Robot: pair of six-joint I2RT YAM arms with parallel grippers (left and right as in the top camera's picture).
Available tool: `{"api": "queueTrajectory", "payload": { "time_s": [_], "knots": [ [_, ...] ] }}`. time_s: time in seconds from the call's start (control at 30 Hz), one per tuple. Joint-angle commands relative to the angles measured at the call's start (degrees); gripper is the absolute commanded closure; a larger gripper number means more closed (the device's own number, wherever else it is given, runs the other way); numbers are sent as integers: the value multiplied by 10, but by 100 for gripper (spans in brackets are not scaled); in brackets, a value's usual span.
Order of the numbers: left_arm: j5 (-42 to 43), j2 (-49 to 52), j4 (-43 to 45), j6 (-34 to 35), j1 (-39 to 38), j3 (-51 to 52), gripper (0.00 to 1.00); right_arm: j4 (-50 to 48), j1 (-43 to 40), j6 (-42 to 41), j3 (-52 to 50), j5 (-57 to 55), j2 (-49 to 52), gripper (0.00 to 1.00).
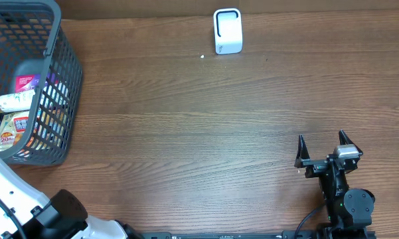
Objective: Scan the item barcode
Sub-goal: 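Move the left gripper into the grey basket toward the white bottle, then grasp the white bamboo-print Pantene bottle with the left gripper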
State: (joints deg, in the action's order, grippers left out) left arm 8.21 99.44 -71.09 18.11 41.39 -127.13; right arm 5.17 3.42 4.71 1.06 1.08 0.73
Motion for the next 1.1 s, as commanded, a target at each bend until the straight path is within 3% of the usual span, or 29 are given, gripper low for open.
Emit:
{"api": "queueTrajectory", "payload": {
  "time_s": [0.0,0.87,1.07],
  "knots": [
    [-93,39,-23,43,2,-5,0,-3,3,-2,-6,-2,-6,0],
    [-92,235,-3,69,-36,-4,0,-3,3,-2,-6,-2,-6,0],
    [-93,243,11,134,-41,-4,0,-3,3,-2,-6,-2,-6,0]
  ]
}}
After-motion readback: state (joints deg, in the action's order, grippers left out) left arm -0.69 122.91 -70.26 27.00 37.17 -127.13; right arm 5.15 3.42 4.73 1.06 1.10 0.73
